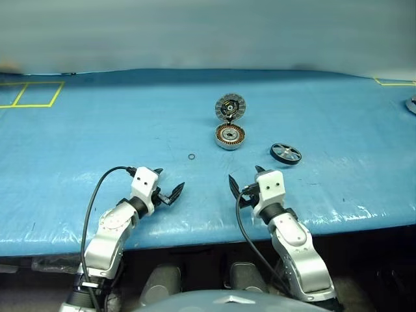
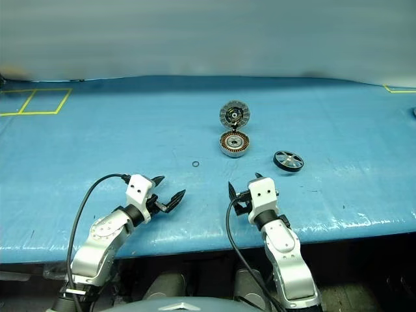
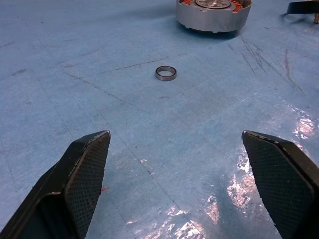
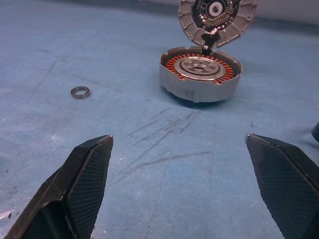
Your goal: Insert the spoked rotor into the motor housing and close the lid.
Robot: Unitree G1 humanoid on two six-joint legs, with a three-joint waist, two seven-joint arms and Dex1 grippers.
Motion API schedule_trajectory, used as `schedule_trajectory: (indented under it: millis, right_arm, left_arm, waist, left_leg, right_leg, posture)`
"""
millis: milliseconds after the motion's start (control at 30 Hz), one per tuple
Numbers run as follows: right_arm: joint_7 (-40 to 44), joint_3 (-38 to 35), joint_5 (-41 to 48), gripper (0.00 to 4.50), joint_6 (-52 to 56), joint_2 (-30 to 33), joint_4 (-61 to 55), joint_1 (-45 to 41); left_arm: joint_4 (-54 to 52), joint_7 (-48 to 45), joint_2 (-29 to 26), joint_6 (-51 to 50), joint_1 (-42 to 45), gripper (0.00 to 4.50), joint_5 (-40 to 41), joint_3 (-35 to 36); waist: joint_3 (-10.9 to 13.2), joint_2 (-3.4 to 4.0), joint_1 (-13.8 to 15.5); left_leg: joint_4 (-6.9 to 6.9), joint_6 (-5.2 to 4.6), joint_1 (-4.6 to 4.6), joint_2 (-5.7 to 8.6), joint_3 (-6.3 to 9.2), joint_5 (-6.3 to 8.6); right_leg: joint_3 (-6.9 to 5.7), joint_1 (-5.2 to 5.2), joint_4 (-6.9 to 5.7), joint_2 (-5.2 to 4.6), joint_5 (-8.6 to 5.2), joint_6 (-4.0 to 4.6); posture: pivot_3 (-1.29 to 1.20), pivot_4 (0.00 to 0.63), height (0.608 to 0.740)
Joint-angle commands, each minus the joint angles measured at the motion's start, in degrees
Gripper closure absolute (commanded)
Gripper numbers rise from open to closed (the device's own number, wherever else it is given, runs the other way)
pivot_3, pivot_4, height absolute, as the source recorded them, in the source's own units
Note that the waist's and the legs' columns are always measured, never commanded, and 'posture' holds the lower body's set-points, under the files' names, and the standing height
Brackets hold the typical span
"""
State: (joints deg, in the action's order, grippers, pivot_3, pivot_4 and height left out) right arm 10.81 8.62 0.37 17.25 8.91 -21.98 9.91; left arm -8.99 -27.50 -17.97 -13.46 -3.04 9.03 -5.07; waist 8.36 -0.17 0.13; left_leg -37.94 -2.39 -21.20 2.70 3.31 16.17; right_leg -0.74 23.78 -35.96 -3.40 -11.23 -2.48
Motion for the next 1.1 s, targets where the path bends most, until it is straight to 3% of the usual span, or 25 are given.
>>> schedule_trajectory:
  millis: [33, 200, 333, 567, 733, 900, 1100]
  right_arm:
    - [4.69, 1.59, 0.13, 0.02, 9.5, 4.08, -2.99, -4.86]
    - [16.88, 8.75, -1.33, 0.02, 24.97, 16.76, -2.91, -19.25]
    - [25.96, 16.66, -4.19, 0.02, 27.38, 24.11, 3.19, -33.45]
    - [28.36, 22.15, -9.57, 0.02, 20.88, 20.16, 25.42, -51.74]
    - [27.83, 22.42, -12.1, 0.02, 12.25, 15.94, 43.2, -59.33]
    - [28.05, 21.14, -13.31, 0.02, 6.66, 13.3, 55.57, -63.78]
    - [32.77, 20.3, -13.25, 0.02, 6.06, 12.5, 59.21, -64.67]
  left_arm:
    - [-0.21, 0.06, 0.35, 0.92, 0.55, 0.0, -0.32, -0.27]
    - [0.16, 0.09, 0.49, 0.85, 0.94, 0.0, -0.49, -0.57]
    - [0.36, 0.06, 0.59, 0.99, 0.98, 0.0, -0.63, -1.08]
    - [-0.57, 0.35, 1.03, 1.93, -0.36, 0.0, -0.56, -1.31]
    - [-0.66, -1.1, 1.07, 6.31, -1.12, 0.0, -0.18, -1.39]
    - [-1.61, -1.92, 1.11, 8.16, -2.5, 0.0, -0.27, -2.46]
    - [-2.12, -1.43, 1.4, 7.92, -3.06, 0.0, -0.58, -3.07]
  waist:
    - [0.02, 0.01, -0.13]
    - [0.08, 0.08, -0.67]
    - [0.1, 0.05, -0.71]
    - [0.12, 0.04, -0.77]
    - [0.12, 0.04, -0.65]
    - [0.12, 0.04, -0.81]
    - [0.12, 0.06, -0.82]
  left_leg:
    - [-0.01, 0.0, 0.0, 0.0, -0.01, 0.0]
    - [-0.12, -0.02, 0.01, 0.02, -0.06, -0.01]
    - [-0.12, -0.05, 0.0, 0.03, -0.03, -0.02]
    - [-0.05, 0.17, -0.25, 0.04, 0.03, -0.14]
    - [-0.06, 0.18, -0.56, 0.19, -0.01, -0.14]
    - [0.05, 0.18, -0.62, 0.2, -0.07, -0.14]
    - [0.02, 0.18, -0.62, 0.18, -0.07, -0.14]
  right_leg:
    - [0.0, 0.0, 0.0, 0.0, 0.0, 0.0]
    - [-0.07, -0.02, -0.02, 0.02, 0.02, 0.0]
    - [-0.17, -0.03, -0.02, 0.01, 0.05, 0.0]
    - [-0.17, 0.19, 0.03, -0.04, 0.2, 0.3]
    - [-0.07, 0.55, 0.02, -0.15, 0.27, 0.23]
    - [0.09, 0.7, 0.01, -0.16, 0.29, 0.23]
    - [0.1, 0.71, -0.03, -0.16, 0.3, 0.25]
  posture:
    - [0.0, 0.15, 0.74]
    - [0.0, 0.15, 0.74]
    - [0.0, 0.15, 0.74]
    - [0.0, 0.15, 0.74]
    - [0.0, 0.15, 0.74]
    - [0.0, 0.15, 0.74]
    - [0.0, 0.15, 0.74]
